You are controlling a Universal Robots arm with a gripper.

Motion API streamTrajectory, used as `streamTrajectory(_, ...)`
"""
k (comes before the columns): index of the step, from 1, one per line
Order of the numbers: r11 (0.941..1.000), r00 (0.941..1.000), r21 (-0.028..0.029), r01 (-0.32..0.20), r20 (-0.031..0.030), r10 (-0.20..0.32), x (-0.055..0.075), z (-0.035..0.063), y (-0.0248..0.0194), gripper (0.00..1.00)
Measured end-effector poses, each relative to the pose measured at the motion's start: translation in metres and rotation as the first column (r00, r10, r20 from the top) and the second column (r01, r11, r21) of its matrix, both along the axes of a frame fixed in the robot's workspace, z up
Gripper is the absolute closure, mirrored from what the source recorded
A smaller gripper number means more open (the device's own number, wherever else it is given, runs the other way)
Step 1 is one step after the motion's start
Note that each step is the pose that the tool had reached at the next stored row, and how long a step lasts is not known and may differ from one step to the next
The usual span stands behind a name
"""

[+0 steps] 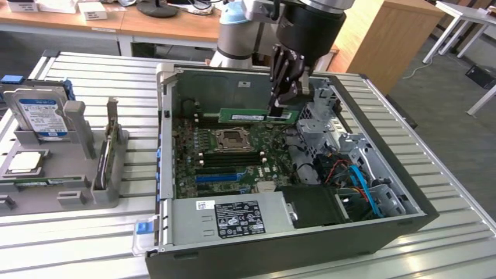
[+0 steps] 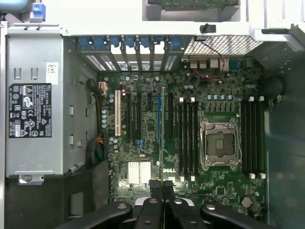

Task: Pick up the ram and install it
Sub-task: 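Pick up the ram and move it above insertion slot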

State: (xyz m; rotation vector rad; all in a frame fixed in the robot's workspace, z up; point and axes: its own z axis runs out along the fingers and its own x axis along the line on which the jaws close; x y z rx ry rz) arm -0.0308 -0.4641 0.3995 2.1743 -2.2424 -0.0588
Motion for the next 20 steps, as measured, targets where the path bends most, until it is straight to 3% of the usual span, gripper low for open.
streamTrajectory(6, 1.0, 1.0, 0.0005, 0.0, 0.0005, 0.0, 0.0, -0.0013, 0.0165, 0.88)
streamTrajectory(11, 1.0, 1.0, 0.0049, 0.0, 0.0005, 0.0, 0.0, -0.0019, 0.0247, 0.88)
streamTrajectory(20, 1.0, 1.0, 0.0056, 0.0, 0.0005, 0.0, 0.002, -0.0032, 0.0428, 0.88)
